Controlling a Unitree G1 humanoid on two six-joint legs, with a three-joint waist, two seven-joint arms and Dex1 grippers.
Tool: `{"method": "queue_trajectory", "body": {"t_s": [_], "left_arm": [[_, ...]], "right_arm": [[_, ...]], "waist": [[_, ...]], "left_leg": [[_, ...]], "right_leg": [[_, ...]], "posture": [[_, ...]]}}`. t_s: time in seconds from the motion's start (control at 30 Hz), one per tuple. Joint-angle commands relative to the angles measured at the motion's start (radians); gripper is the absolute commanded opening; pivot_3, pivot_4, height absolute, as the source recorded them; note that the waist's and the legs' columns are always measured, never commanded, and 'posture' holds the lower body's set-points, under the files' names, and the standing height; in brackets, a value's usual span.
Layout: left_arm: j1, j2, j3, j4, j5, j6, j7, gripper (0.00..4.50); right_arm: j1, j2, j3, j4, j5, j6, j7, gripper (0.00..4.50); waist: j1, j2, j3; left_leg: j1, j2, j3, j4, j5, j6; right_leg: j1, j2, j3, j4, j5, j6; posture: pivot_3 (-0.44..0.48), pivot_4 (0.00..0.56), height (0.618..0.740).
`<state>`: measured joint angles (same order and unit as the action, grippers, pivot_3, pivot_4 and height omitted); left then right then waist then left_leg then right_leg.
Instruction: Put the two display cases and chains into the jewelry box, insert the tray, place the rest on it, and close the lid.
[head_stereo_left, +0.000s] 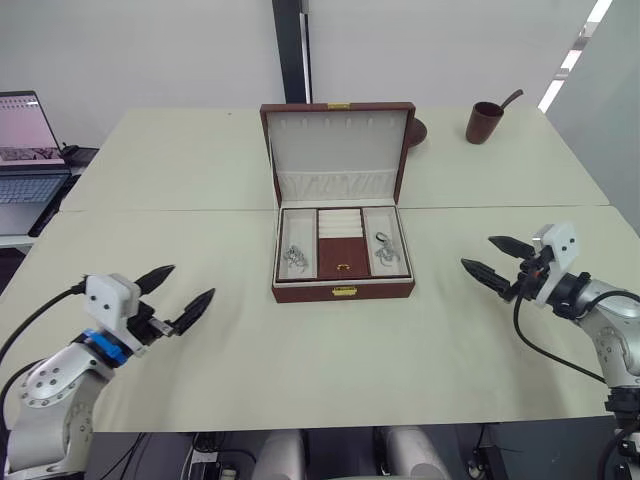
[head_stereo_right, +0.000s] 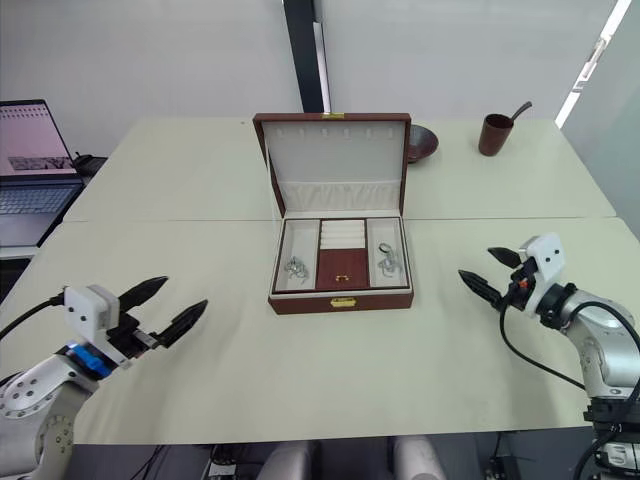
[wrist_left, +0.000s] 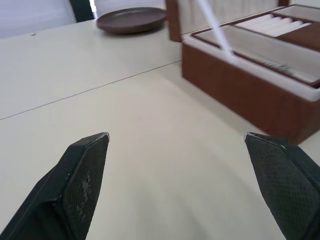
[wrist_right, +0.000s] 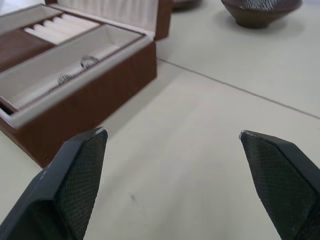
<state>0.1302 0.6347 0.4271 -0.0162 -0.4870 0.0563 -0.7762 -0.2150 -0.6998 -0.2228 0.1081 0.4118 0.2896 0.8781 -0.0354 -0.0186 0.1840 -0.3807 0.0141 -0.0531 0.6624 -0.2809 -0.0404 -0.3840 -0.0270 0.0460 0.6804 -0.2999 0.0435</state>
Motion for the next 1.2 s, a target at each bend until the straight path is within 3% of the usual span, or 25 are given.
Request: {"method": "queue_trajectory", "body": {"t_s": [0.03, 0.23, 0.4, 0.5, 0.63, 0.9, 0.97, 1.2], "left_arm": [[-0.027, 0.006, 0.075, 0.073, -0.003, -0.006, 0.046, 4.5], [-0.046, -0.011, 0.061, 0.115, 0.051, -0.031, 0.101, 4.5], [-0.109, -0.033, -0.017, 0.114, 0.096, 0.005, 0.124, 4.5], [-0.165, -0.053, -0.067, 0.133, 0.101, 0.035, 0.12, 3.9], [-0.245, -0.081, -0.128, 0.16, 0.108, 0.071, 0.116, 2.6], [-0.421, -0.16, -0.247, 0.24, 0.14, 0.119, 0.112, 0.07], [-0.447, -0.175, -0.272, 0.26, 0.153, 0.113, 0.096, 0.0], [-0.474, -0.208, -0.33, 0.238, 0.149, 0.142, 0.052, 0.0]], "right_arm": [[-0.007, -0.023, -0.042, 0.091, -0.028, -0.092, 0.017, 4.48], [-0.028, -0.008, -0.036, 0.144, -0.043, -0.141, 0.004, 4.48], [-0.064, 0.037, 0.015, 0.102, -0.038, -0.102, -0.002, 4.48], [-0.1, 0.075, 0.046, 0.091, -0.038, -0.084, -0.011, 3.88], [-0.157, 0.12, 0.092, 0.118, -0.062, -0.08, -0.024, 2.45], [-0.256, 0.214, 0.188, 0.185, -0.115, -0.08, -0.025, 0.46], [-0.27, 0.229, 0.205, 0.192, -0.123, -0.078, -0.016, 0.01], [-0.285, 0.253, 0.252, 0.191, -0.125, -0.058, 0.022, 0.01]], "waist": [[0.003, 0.0, 0.0], [0.003, 0.0, 0.0], [0.004, 0.0, 0.0], [0.004, 0.0, 0.0], [0.004, 0.0, 0.0], [0.005, 0.0, 0.0], [0.004, 0.0, 0.0], [0.003, 0.0, 0.0]], "left_leg": [[0.0, 0.0, 0.0, 0.0, 0.0, 0.0], [-0.001, 0.0, -0.001, 0.0, 0.0, 0.0], [0.0, 0.0, -0.002, 0.001, 0.0, 0.0], [0.0, 0.0, -0.002, 0.001, 0.0, 0.0], [-0.001, 0.0, -0.003, 0.001, 0.0, 0.0], [-0.002, -0.002, -0.004, 0.001, 0.0, 0.0], [-0.001, -0.002, -0.004, 0.001, 0.0, 0.0], [-0.003, -0.002, -0.003, 0.001, 0.0, 0.0]], "right_leg": [[0.0, 0.0, -0.001, 0.0, 0.0, 0.0], [0.0, -0.003, 0.0, 0.0, 0.0, 0.0], [0.001, -0.003, -0.001, 0.0, 0.001, 0.001], [0.001, -0.003, -0.001, 0.0, 0.001, 0.001], [0.0, -0.003, 0.0, 0.001, 0.001, 0.0], [-0.001, -0.003, -0.001, 0.001, 0.001, 0.0], [-0.001, -0.003, -0.001, 0.001, 0.001, 0.0], [-0.003, -0.003, -0.001, 0.0, 0.001, 0.0]], "posture": [[0.0, 0.15, 0.74], [0.0, 0.15, 0.74], [0.0, 0.15, 0.74], [0.0, 0.15, 0.74], [0.0, 0.15, 0.74], [0.0, 0.15, 0.74], [0.0, 0.15, 0.74], [0.0, 0.15, 0.74]]}}
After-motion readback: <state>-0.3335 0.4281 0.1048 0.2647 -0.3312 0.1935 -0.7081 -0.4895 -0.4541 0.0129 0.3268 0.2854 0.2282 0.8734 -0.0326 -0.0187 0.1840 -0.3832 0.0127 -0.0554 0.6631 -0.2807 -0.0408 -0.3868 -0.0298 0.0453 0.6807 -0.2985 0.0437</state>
